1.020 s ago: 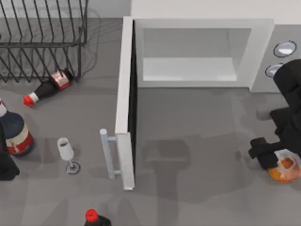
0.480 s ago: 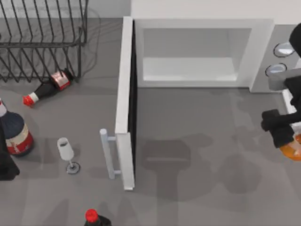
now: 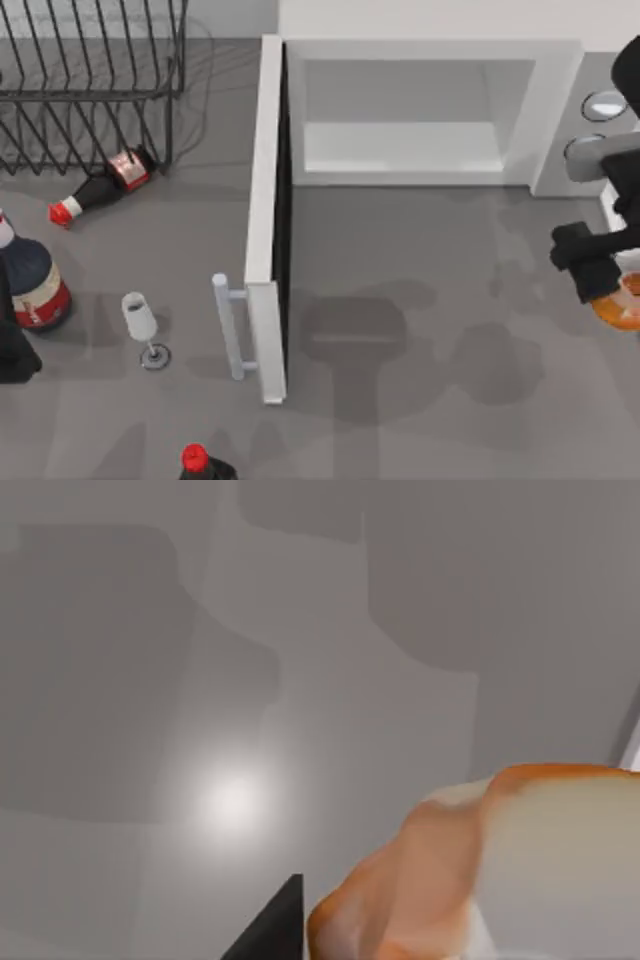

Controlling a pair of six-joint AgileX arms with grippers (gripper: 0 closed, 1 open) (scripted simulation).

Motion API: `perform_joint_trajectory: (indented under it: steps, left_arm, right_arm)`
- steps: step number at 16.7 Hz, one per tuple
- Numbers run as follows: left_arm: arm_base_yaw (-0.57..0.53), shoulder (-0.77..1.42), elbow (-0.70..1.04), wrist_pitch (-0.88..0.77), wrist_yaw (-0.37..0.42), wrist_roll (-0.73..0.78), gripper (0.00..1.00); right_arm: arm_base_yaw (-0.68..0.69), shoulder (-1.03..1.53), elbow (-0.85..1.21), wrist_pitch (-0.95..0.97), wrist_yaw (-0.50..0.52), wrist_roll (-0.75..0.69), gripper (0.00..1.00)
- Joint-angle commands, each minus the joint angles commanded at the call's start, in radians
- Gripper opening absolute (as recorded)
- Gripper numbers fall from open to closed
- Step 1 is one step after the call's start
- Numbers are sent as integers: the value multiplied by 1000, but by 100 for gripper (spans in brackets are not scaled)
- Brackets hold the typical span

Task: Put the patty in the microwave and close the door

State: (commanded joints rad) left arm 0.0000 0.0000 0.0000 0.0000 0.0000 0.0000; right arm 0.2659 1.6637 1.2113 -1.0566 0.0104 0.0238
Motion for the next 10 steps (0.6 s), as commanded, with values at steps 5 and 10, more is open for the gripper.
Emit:
perform_joint_trajectory:
  steps: [5,10]
  left_arm:
    - [0,0,0,0,0,0,100]
    - [0,0,0,0,0,0,100]
  right_arm:
    - [97,109,39,225,74,40,0]
    - [214,274,71,566,196,99,0]
